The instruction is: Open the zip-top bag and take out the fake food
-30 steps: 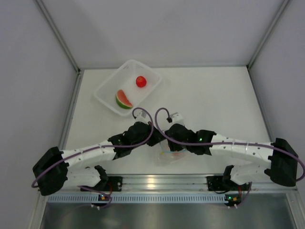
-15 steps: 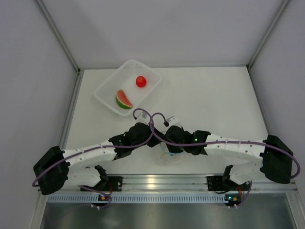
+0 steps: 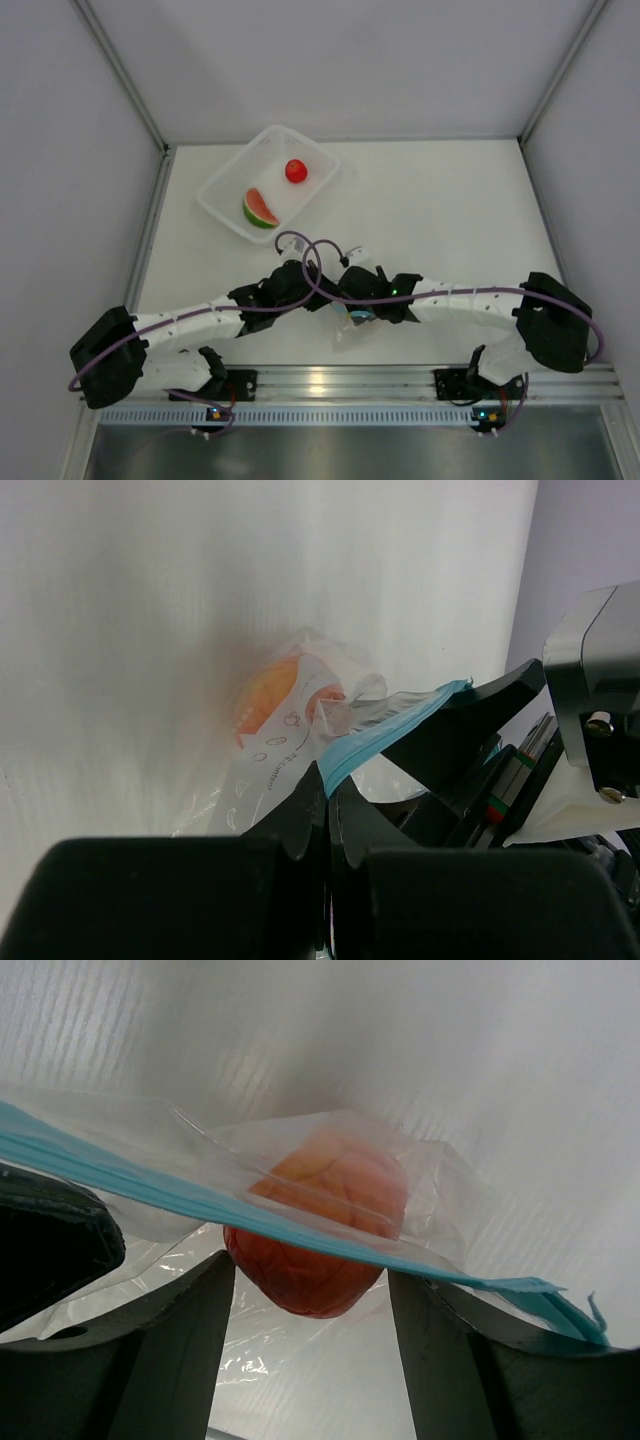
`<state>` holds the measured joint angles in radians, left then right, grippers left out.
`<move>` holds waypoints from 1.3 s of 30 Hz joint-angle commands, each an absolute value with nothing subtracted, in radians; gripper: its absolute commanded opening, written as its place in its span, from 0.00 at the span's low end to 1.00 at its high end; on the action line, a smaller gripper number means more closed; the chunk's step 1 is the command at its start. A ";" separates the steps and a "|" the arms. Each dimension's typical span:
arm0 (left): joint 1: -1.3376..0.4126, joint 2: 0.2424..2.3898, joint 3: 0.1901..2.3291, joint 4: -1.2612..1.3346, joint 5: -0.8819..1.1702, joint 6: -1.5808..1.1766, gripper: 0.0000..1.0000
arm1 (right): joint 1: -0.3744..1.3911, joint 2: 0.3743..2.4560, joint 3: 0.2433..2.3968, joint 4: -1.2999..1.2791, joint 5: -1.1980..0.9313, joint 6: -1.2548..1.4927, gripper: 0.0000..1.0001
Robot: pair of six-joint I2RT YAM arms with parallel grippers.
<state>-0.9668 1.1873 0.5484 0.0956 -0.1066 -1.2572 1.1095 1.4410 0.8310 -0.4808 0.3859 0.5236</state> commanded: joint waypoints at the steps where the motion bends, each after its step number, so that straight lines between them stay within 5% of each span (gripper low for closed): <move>1: -0.971 1.167 0.560 0.192 -0.094 -1.266 0.00 | 1.097 1.479 0.821 -0.410 0.423 0.529 0.64; 12: -0.971 1.192 0.548 0.218 -0.072 -1.267 0.00 | 1.080 1.522 0.810 -0.270 0.440 0.511 0.72; 25: -0.971 1.200 0.538 0.224 -0.087 -1.261 0.00 | 1.069 1.496 0.758 -0.172 0.514 0.517 0.48; 39: -0.973 1.209 0.538 0.224 -0.121 -1.259 0.00 | 1.164 1.387 0.865 -0.340 0.532 0.518 0.47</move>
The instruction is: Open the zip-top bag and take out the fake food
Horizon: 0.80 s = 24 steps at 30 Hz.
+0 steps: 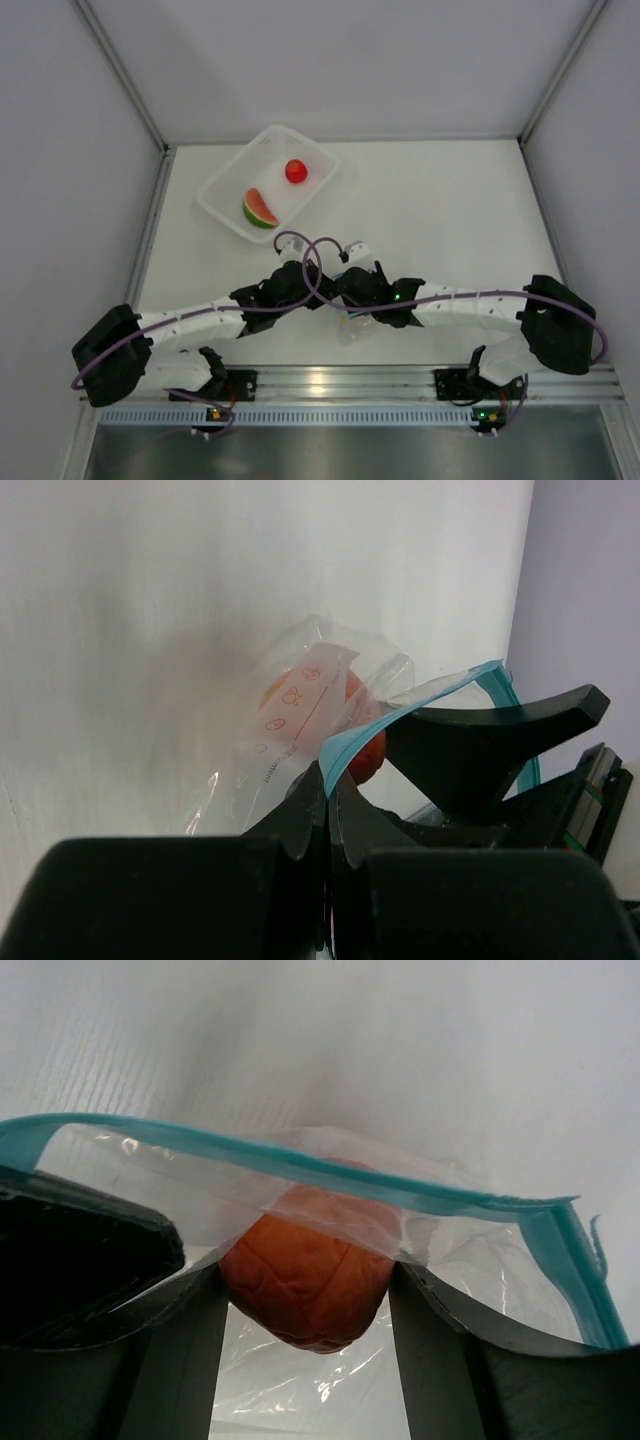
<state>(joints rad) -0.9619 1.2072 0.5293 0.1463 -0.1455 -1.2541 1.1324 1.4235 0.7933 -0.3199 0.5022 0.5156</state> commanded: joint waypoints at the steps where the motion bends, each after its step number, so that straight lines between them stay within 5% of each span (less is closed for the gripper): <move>1: -0.973 1.207 0.537 0.222 -0.124 -1.259 0.00 | 1.172 1.385 0.874 -0.365 0.535 0.523 0.47; 24: -0.986 1.174 0.503 0.222 -0.176 -1.264 0.00 | 1.275 1.321 1.000 -0.393 0.678 0.473 0.45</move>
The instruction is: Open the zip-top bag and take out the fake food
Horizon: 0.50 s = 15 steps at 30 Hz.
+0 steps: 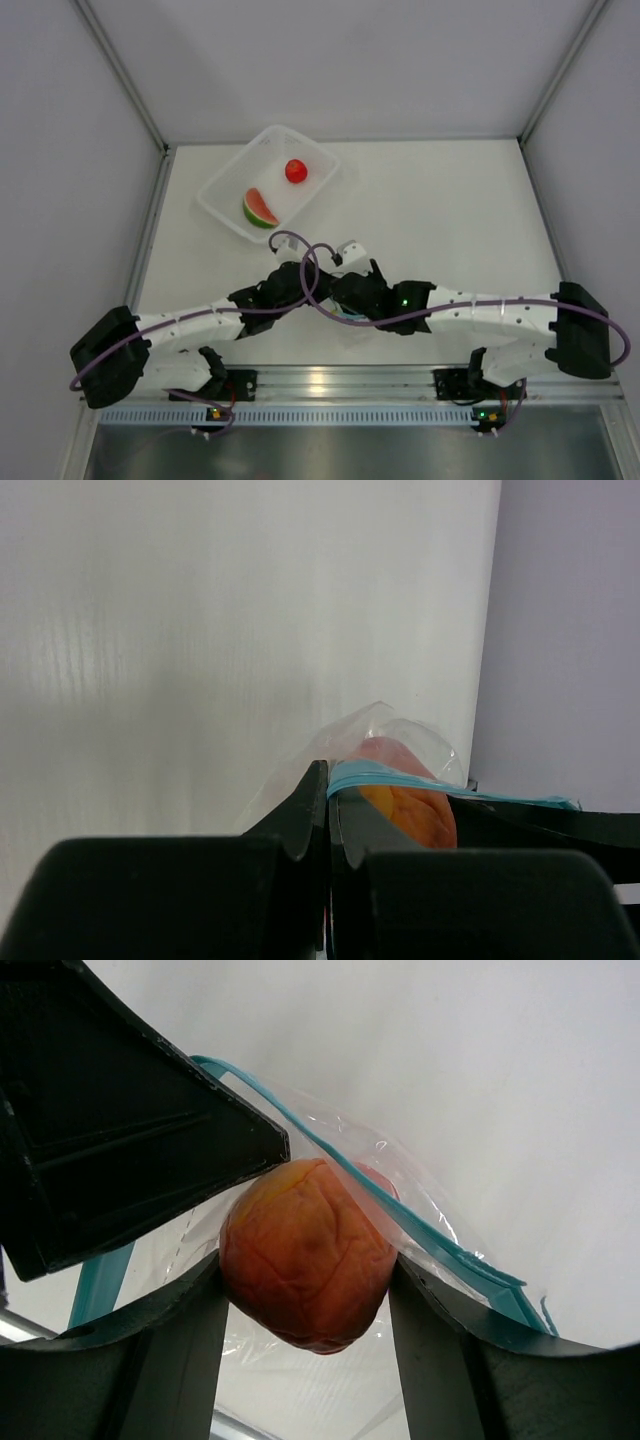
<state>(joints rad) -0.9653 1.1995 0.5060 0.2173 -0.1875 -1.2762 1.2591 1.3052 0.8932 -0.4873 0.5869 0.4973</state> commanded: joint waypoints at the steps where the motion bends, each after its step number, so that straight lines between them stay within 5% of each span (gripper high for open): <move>1: -0.992 1.169 0.506 0.222 -0.181 -1.259 0.00 | 1.272 1.363 1.031 -0.414 0.689 0.466 0.45; 15: -1.091 1.115 0.541 0.189 -0.311 -1.192 0.00 | 1.167 1.606 1.272 -0.632 0.721 0.518 0.44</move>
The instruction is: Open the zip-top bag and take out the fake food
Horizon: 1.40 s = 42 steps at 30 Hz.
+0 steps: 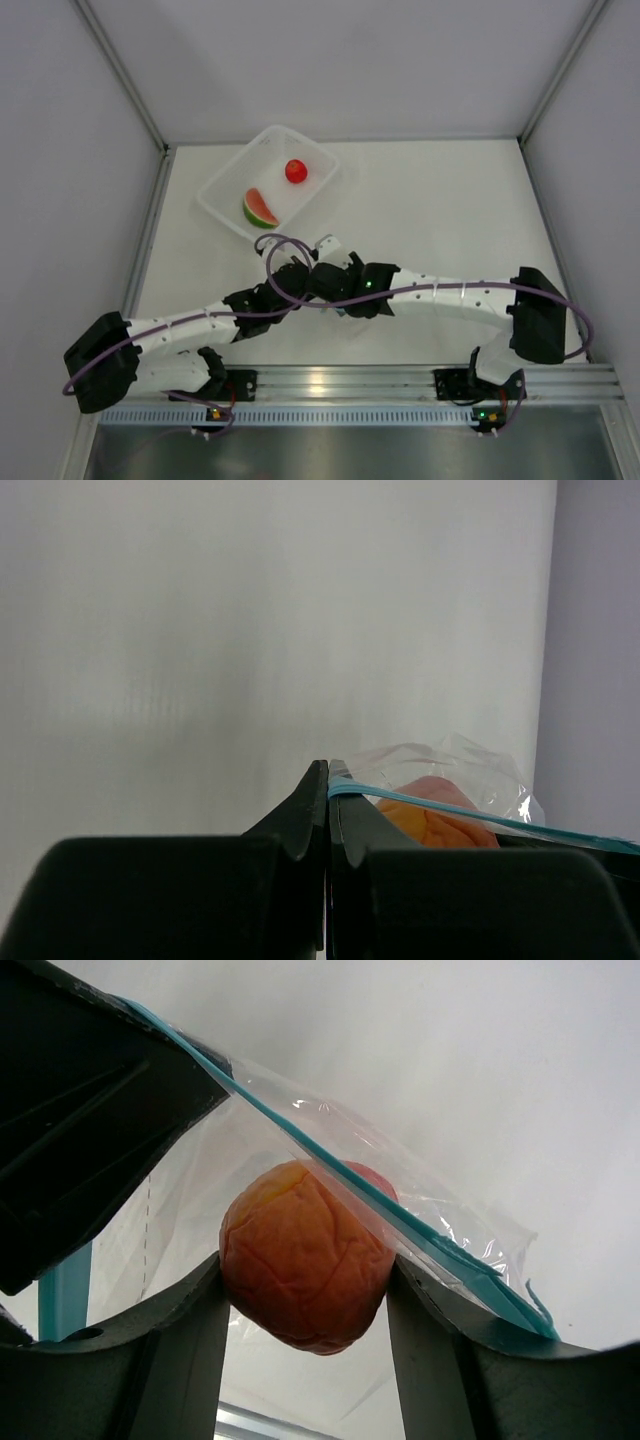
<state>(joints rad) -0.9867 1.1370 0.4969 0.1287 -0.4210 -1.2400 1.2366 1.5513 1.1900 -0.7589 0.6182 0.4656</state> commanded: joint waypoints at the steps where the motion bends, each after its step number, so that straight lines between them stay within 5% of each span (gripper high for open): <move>1: -1.092 1.120 0.543 0.187 -0.313 -1.190 0.00 | 1.158 1.623 1.279 -0.637 0.721 0.522 0.44; 26: -1.146 1.072 0.563 0.181 -0.437 -1.138 0.00 | 1.065 1.398 0.991 -0.404 0.707 0.661 0.40; 42: -1.275 1.226 0.712 0.084 -0.682 -1.106 0.00 | 1.094 1.365 1.086 -0.500 0.635 0.721 0.38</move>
